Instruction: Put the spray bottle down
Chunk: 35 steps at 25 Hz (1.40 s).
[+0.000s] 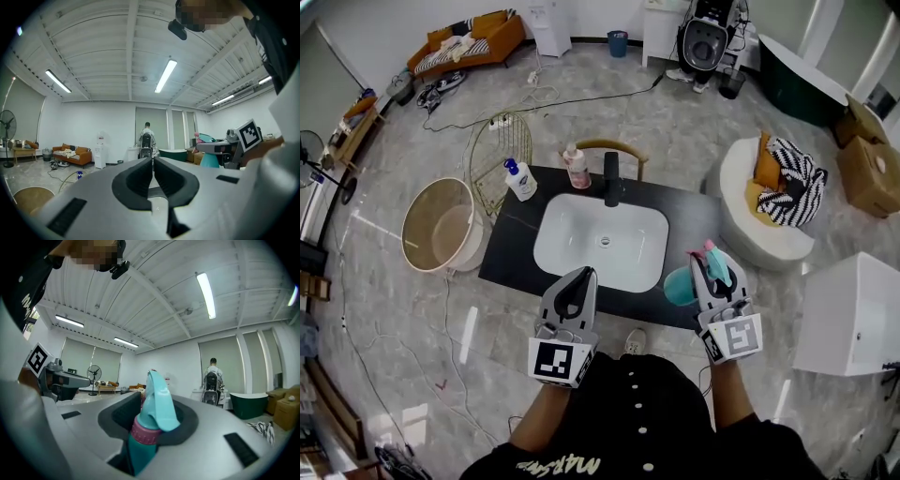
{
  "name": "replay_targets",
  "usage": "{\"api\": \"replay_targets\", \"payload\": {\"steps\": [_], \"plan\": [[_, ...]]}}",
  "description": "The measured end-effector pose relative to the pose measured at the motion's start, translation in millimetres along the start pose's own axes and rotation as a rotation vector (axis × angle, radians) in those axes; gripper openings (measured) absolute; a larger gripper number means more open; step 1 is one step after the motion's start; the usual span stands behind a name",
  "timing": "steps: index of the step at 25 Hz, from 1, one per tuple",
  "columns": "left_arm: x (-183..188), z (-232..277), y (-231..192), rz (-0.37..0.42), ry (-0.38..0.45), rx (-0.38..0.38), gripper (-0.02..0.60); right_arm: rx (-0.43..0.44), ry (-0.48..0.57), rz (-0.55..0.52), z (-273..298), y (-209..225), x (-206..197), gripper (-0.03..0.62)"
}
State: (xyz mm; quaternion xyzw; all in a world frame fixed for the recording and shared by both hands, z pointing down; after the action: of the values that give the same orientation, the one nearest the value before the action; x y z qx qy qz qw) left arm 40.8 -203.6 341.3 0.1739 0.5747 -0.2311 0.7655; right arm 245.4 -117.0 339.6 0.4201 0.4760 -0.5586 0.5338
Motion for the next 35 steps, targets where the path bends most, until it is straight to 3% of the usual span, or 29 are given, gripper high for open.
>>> {"api": "replay_targets", "payload": {"steps": [6, 17, 22, 29, 35], "plan": [[-6, 23, -12, -0.003, -0.037, -0.009, 0.021, -0.018, -0.019, 0.001, 27, 15, -6, 0.098], [-8, 60, -25, -0.025, -0.086, -0.099, 0.021, -0.063, -0.069, -0.029, 83, 37, -20, 0.098], [-35, 78, -7, 0.018, -0.171, -0.188, 0.021, -0.081, -0.108, -0.046, 122, 63, -59, 0.098], [-85, 102, 7, -0.060, -0.318, -0.264, 0.021, -0.125, -0.159, -0.056, 171, 105, -117, 0.098], [-120, 119, 8, -0.069, -0.394, -0.293, 0.021, -0.150, -0.167, -0.082, 214, 129, -159, 0.098]]}}
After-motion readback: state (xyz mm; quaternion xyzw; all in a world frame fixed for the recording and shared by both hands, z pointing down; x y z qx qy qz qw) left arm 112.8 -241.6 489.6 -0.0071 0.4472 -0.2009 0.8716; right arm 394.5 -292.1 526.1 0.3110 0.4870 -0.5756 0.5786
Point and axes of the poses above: the fingertips, and each gripper's own axes: z forward along the fingers, y to its right, x out of its top, the point moved 3 cm from there along -z, backward along the fingers, and after that the axes turned 13 degrees about -y, right-handed, at the moved point
